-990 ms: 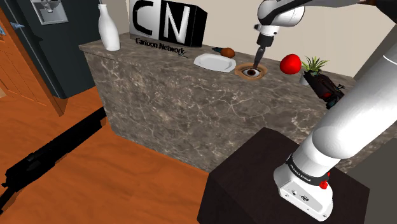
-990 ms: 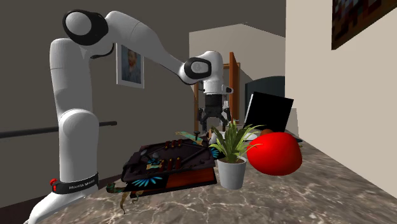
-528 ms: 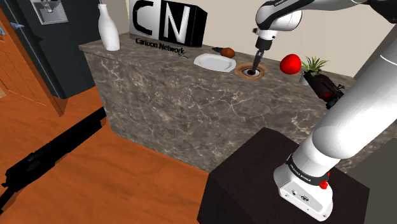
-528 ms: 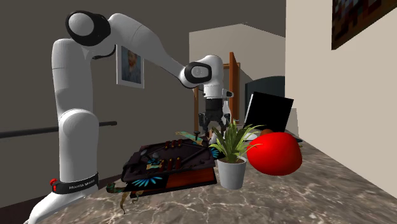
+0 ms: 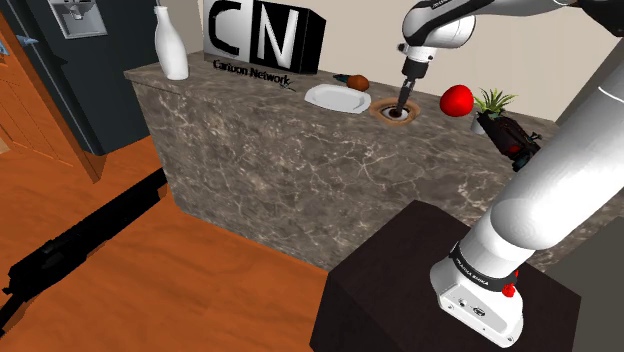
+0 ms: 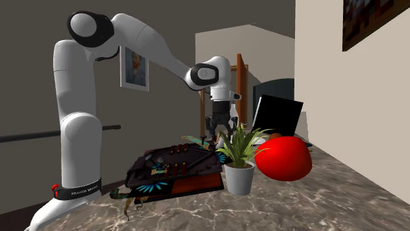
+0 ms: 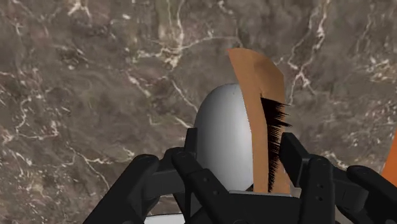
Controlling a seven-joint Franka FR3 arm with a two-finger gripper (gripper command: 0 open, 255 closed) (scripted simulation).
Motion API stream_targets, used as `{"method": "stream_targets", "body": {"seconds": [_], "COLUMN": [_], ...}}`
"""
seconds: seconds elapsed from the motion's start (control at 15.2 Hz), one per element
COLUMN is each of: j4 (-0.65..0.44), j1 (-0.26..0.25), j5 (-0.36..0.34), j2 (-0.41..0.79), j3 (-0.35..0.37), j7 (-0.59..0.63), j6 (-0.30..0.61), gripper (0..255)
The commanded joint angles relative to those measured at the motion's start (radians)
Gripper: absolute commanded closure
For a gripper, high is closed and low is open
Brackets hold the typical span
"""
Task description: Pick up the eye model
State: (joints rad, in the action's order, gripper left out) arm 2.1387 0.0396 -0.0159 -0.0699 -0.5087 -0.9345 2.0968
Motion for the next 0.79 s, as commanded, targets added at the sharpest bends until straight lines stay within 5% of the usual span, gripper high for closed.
{"method": "stream_targets", "body": {"seconds": [0.0, 0.73], "j4": [-0.013, -0.123], "j1": [-0.001, -0.003], "j5": [-0.004, -0.023], "j2": [-0.007, -0.048], "j3": [0.002, 0.011], "j7": [0.004, 0.021], "j6": [-0.022, -0.169], "gripper": [255, 255]}}
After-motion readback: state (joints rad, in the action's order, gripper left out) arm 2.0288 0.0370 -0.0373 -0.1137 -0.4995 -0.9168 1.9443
